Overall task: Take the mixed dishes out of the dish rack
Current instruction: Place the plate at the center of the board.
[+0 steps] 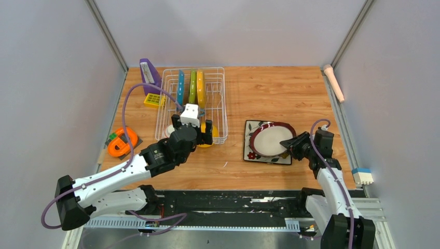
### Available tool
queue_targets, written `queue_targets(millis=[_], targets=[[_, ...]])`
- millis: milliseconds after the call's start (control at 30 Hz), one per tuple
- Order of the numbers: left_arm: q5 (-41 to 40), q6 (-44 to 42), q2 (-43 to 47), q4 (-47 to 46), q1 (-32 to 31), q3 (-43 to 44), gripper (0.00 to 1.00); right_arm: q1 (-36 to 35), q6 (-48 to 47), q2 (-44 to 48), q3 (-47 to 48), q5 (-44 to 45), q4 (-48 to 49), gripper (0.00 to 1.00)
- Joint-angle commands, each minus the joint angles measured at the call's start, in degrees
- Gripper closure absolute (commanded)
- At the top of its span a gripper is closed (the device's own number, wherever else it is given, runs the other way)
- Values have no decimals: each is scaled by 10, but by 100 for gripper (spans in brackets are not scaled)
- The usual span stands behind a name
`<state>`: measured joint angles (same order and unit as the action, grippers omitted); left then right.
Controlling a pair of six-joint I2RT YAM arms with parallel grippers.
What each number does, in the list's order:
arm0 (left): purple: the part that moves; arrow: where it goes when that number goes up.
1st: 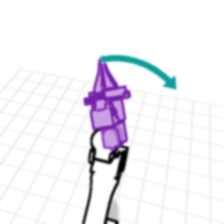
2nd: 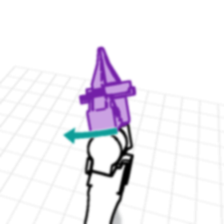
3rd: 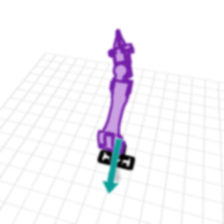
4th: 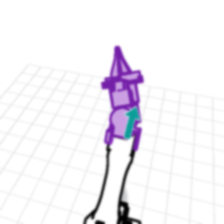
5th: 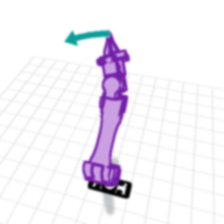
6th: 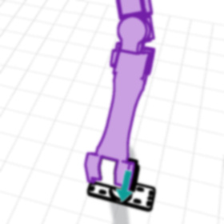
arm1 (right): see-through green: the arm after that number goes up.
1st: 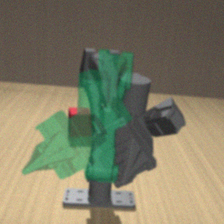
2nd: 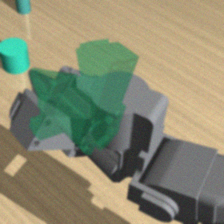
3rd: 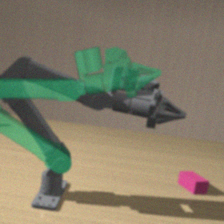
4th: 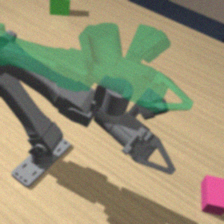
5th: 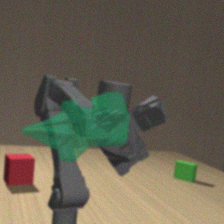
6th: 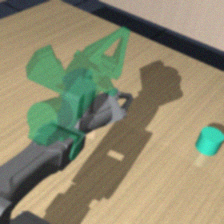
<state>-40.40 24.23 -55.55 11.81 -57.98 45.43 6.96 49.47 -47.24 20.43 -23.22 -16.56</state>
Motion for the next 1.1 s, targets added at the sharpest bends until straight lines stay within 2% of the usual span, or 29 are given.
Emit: queue_targets(millis=[0,433,467,567,600,733,900,1067], targets=[[-5,15,11,-8,3,-4,0,2,-4,-20,1,-8,41,70],[7,9,11,-20,6,-11,0,0,-30,-84,19,-32,35,47],[8,9,11,-21,6,-12,0,0,-30,-87,21,-32,33,44],[12,8,10,-25,6,-13,0,-5,-35,-88,29,-23,22,21],[13,8,10,-25,6,-13,0,-6,-37,-88,33,-16,15,16],[14,7,7,-25,7,-12,0,-10,-49,-81,55,21,-26,5],[14,7,2,-25,8,-11,0,-11,-60,-73,78,67,-75,2],[13,8,-2,-23,8,-10,0,-12,-67,-71,86,69,-87,2]])
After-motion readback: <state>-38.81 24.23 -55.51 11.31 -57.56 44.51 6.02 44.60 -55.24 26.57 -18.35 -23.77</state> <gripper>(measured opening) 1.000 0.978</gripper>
